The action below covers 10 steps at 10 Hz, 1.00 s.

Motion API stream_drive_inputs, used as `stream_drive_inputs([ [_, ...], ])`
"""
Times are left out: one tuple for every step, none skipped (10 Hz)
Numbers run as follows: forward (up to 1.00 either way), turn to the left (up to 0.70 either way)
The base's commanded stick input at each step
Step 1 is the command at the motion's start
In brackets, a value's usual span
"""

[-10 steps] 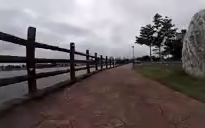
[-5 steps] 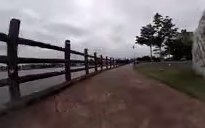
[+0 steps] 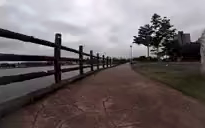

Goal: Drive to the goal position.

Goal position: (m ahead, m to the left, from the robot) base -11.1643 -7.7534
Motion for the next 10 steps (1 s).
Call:
stream_drive_inputs([
  [1.0, 0.0],
  [1.0, 0.0],
  [1.0, 0.0],
  [1.0, 0.0],
  [1.0, 0.0],
  [1.0, 0.0],
  [1.0, -0.01],
  [1.0, -0.04],
  [1.0, -0.4],
  [1.0, -0.26],
])
